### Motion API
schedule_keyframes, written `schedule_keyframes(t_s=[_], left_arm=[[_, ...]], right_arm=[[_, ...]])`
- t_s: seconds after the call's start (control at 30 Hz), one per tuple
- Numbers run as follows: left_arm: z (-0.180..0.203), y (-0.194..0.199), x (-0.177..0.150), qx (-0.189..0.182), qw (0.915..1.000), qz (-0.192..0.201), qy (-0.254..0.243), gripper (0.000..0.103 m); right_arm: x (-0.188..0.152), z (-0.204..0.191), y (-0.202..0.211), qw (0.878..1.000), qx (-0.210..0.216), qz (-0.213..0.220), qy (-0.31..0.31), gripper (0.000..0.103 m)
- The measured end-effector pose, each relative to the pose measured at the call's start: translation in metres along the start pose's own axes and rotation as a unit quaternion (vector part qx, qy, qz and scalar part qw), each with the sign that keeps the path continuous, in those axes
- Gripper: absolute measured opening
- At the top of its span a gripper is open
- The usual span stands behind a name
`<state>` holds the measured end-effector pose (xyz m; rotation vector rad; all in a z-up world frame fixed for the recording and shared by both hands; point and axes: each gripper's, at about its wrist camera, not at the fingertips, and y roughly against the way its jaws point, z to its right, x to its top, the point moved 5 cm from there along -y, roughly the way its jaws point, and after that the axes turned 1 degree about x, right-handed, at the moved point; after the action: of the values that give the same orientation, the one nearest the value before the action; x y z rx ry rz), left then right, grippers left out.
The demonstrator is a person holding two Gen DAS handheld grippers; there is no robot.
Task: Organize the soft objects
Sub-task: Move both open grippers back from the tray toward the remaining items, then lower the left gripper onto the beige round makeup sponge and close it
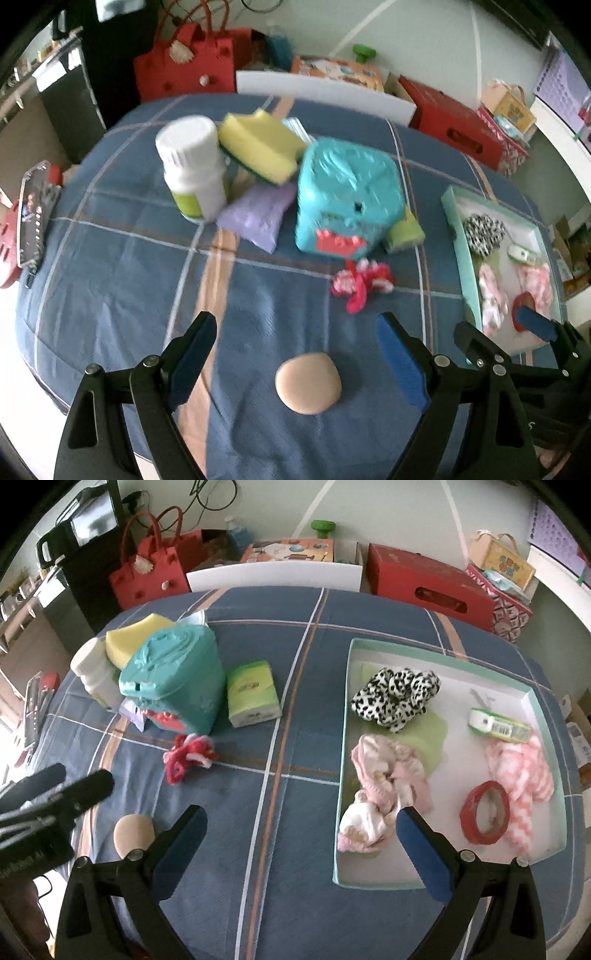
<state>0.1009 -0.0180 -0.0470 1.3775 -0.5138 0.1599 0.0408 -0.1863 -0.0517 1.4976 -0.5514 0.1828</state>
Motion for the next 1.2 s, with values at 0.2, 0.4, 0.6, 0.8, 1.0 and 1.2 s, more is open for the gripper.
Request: schedule_keyframes(t_s=[0.2, 0.4, 0.6, 0.8, 1.0, 1.2], left_arm=[[0.001, -0.01, -0.017, -0.005, 0.9995, -0.03, 0.001, 0.088], [-0.002, -0.028, -0.032, -0.005, 0.997, -0.076, 0.013, 0.088], [-0.008, -0.051, -0.048, 0.005, 0.9896, -0.139, 0.037, 0.088], [-0.001, -0.06, -0.057, 0.034, 0.9863, -0.16, 0.02, 0.085], [0.017, -0.067, -0.058, 0.056, 0.9843, -0.168, -0.002, 0.08], [0.046, -0.072, -0.055, 0.053, 0.9851, -0.162, -0.022, 0.066]], right_arm=[[-0.01, 0.009, -0.001, 1.0, -0.003, -0.008, -0.022, 0.103], [-0.017, 0.013, -0.003, 0.999, -0.002, -0.017, -0.03, 0.103], [-0.019, 0.011, -0.004, 0.999, -0.002, -0.018, -0.028, 0.103], [-0.019, 0.01, -0.003, 0.999, -0.002, -0.016, -0.028, 0.103], [-0.018, 0.01, -0.002, 1.0, -0.002, -0.013, -0.028, 0.103], [-0.018, 0.01, -0.002, 1.0, -0.002, -0.013, -0.028, 0.103]])
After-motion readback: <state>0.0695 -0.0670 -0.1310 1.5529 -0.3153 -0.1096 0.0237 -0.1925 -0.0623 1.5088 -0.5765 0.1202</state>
